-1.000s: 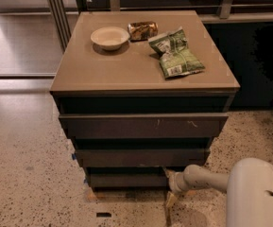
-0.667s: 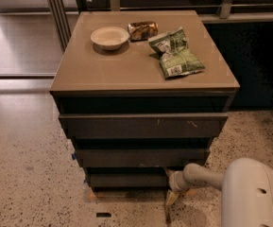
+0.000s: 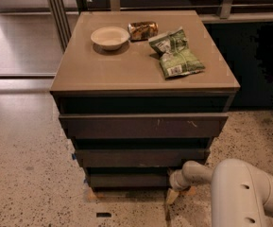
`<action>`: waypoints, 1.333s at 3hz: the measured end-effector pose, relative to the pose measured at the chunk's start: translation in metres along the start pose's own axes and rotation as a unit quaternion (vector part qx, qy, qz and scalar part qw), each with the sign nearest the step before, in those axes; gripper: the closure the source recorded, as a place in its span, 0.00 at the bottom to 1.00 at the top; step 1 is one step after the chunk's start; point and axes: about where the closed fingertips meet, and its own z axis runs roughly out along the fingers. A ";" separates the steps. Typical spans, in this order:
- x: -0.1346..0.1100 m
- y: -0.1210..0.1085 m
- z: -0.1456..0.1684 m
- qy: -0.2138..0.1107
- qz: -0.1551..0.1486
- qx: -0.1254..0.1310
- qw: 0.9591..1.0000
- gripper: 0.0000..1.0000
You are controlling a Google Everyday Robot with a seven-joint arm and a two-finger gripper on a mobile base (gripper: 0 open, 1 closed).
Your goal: Open bottom drawer
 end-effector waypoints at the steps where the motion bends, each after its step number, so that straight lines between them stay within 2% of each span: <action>1: 0.000 0.000 0.000 0.000 0.000 0.000 1.000 0.00; 3: -0.006 0.012 -0.005 -0.011 0.004 -0.035 0.999 0.00; 4: -0.004 0.025 -0.011 -0.015 0.027 -0.068 0.997 0.00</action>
Offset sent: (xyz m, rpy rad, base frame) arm -0.0106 0.0028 0.0089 0.0328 0.0633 0.0366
